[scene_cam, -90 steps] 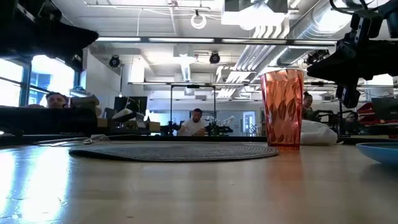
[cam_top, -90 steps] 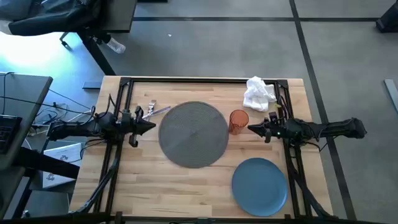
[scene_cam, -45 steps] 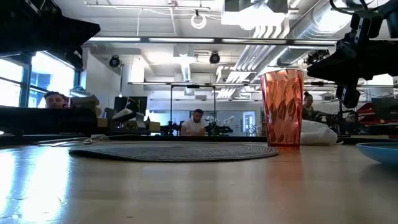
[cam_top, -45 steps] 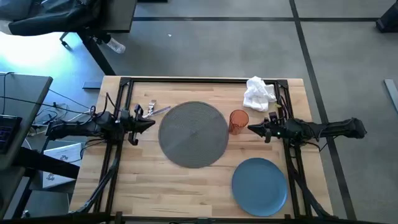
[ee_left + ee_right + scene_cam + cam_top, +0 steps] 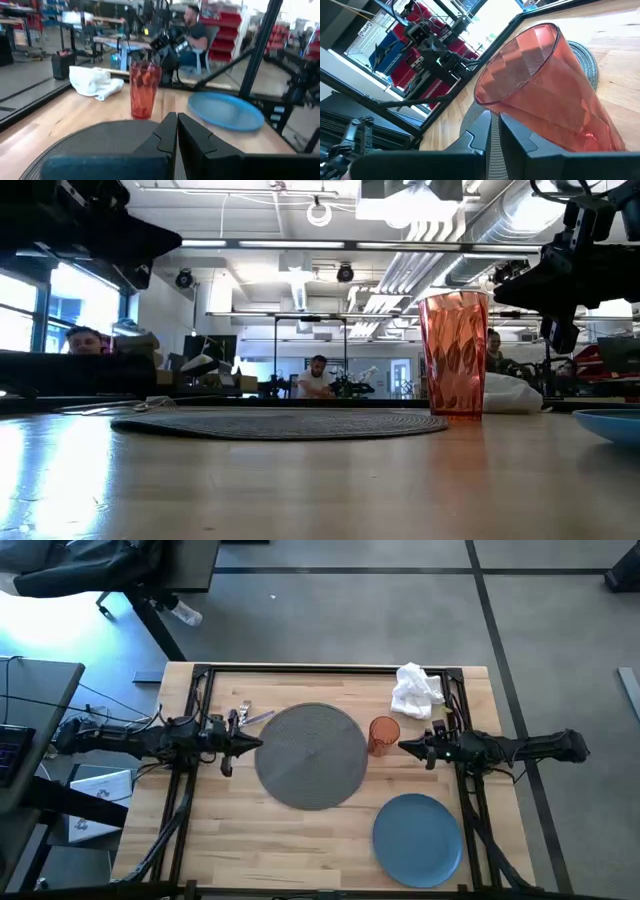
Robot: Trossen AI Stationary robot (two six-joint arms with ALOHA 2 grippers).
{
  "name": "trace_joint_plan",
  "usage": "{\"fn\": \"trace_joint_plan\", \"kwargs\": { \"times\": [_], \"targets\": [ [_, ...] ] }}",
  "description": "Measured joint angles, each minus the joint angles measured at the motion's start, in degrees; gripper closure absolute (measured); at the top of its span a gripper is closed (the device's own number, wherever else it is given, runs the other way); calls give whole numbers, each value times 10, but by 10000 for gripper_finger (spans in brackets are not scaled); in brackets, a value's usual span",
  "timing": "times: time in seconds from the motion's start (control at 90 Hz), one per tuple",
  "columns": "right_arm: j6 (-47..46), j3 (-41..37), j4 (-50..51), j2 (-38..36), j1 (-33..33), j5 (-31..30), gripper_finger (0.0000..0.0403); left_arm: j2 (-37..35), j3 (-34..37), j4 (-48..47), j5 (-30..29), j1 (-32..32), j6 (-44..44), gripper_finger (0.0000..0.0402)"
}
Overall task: Set table place
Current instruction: Prepare the gray table mat
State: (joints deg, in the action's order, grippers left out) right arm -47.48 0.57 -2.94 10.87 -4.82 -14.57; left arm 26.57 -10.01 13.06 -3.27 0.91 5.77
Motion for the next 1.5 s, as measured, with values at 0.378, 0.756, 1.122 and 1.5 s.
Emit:
{"fn": "trace_joint_plan", "kwargs": {
  "times": [0.378,0.756,1.122,1.5],
  "targets": [
    [0,0,0,0,0,0,382,119,-74,2,13,27,36,402],
    [0,0,0,0,0,0,382,208,-74,-15,-70,93,77,401],
    [0,0,0,0,0,0,382,304,-89,94,-110,126,73,401],
    [0,0,-11,0,0,-34,382,415,-136,104,-119,122,45,401]
  ]
}}
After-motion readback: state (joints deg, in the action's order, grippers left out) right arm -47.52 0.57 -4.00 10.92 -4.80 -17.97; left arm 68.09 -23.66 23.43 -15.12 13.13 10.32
